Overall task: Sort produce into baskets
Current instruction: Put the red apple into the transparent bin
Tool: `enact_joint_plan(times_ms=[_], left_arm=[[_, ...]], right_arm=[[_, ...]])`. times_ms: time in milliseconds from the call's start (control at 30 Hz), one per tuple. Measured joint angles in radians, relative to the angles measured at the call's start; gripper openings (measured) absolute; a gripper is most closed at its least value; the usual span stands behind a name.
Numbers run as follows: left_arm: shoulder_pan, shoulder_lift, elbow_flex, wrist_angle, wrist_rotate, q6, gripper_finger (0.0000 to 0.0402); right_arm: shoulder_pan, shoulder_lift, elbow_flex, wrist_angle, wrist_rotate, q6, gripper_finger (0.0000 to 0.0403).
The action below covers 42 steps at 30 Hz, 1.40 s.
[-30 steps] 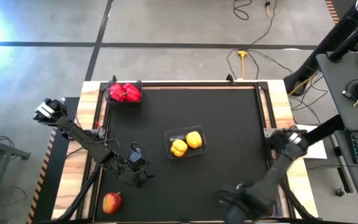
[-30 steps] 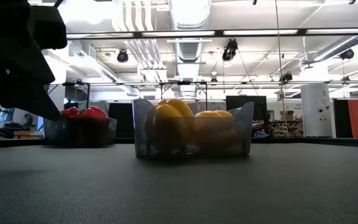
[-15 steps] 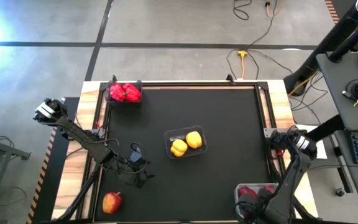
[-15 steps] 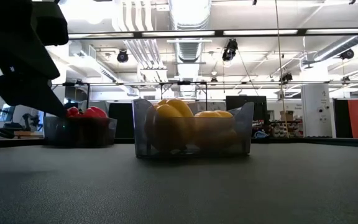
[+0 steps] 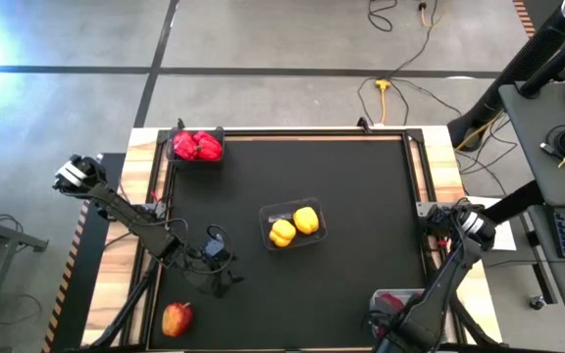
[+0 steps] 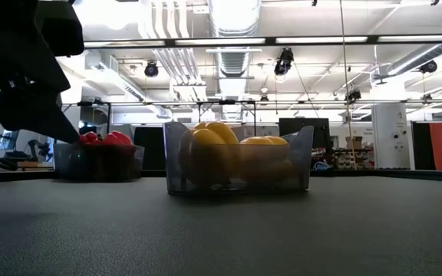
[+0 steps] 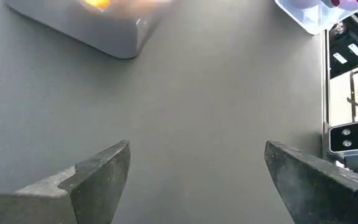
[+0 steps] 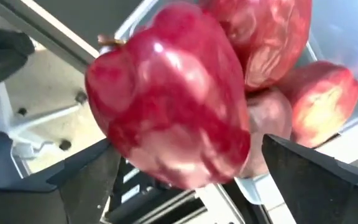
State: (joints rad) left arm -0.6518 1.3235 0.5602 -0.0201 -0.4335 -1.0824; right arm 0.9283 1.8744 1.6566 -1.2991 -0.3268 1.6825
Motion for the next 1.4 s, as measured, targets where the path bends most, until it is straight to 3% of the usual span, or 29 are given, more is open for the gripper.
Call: enact_joint_plan(times_ms=[667, 900, 1167, 1400], left_arm=[[0.0, 0.0, 0.0, 0.028, -0.004, 0.023, 0.0354], [0.0, 0.0, 0.0, 0.029, -0.003, 0.026, 0.0354], [-0.007, -0.001, 0.0, 0.028, 0.059, 0.027, 0.0354], [-0.038, -0.029, 0.048, -0.048, 0.148, 0.058, 0.0354]], right_arm=[[-0.006, -0.038, 0.076, -0.088, -0.013, 0.078, 0.0384], [-0.013, -0.079, 0.075, -0.213, 0.068, 0.137, 0.0384], [-0.013, -0.072, -0.073, 0.003, 0.066, 0.125, 0.0384], [-0.013, -0.073, -0.123, 0.002, 0.066, 0.118, 0.0384]])
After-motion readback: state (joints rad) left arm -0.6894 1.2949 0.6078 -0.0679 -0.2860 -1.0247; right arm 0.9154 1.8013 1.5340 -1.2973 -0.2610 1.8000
